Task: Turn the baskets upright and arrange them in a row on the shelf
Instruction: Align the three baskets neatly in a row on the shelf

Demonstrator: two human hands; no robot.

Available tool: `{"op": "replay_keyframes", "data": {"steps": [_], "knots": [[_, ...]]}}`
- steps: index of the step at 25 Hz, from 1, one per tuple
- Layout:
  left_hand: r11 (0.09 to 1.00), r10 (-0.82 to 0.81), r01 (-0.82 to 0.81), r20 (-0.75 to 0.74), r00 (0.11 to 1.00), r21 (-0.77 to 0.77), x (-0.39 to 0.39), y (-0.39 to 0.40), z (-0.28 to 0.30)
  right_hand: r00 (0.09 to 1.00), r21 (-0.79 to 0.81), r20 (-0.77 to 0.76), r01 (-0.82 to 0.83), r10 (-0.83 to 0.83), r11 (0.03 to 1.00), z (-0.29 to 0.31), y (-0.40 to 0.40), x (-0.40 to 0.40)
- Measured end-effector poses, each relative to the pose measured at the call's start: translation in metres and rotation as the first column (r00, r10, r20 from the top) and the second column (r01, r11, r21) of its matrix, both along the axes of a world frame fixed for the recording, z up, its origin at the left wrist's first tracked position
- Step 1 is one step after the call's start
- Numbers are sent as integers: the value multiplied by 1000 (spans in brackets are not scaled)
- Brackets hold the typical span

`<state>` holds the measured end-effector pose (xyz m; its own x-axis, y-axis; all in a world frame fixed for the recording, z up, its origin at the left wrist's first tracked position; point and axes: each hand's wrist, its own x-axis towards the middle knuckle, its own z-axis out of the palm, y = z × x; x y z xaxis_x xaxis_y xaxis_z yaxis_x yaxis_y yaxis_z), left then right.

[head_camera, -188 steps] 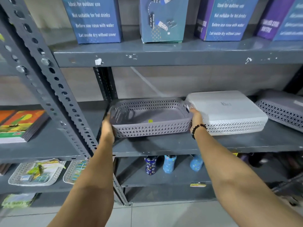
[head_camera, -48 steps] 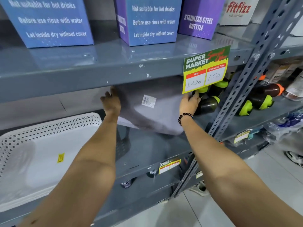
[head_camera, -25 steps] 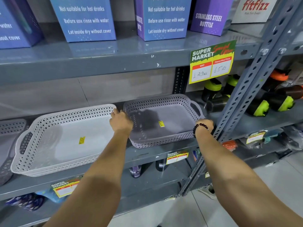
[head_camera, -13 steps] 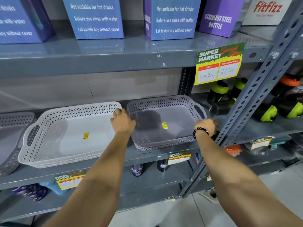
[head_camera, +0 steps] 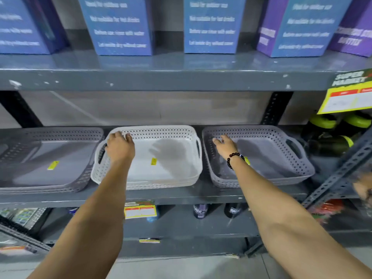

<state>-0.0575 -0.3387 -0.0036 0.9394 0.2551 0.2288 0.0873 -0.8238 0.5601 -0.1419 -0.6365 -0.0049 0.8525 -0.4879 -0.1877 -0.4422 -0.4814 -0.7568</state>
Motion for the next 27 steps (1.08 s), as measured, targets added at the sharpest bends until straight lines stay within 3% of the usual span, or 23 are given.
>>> {"op": "replay_keyframes", "data": {"steps": [4, 9, 14, 17, 19, 23, 27], "knots": [[997, 59, -65, -143, 988, -43, 27, 68, -2, 995, 163, -72, 83, -72, 983, -3, 31, 15], [987, -119, 62, -409, 904, -151, 57, 116, -18, 980, 153, -118, 180, -163, 972, -12, 49, 22], [939, -240, 119, -367, 899, -322, 45, 102, -26, 989, 267, -100, 132, -109, 955, -13, 64, 29], [953, -234, 139, -361, 903, -270, 41, 97, -25, 993, 171, -107, 75, -57, 982, -14, 65, 31], [963, -233, 160, -373, 898, -217, 42, 98, -22, 990, 218, -94, 127, -108, 968, -10, 61, 28], [964, -253, 264, -318, 913, -10, 35, 94, -24, 996, 133, -22, 94, -92, 987, -10, 58, 24], [964, -232, 258, -263, 936, 69, 30, 89, -27, 997, -142, -39, -64, 59, 988, -16, 64, 26]]}}
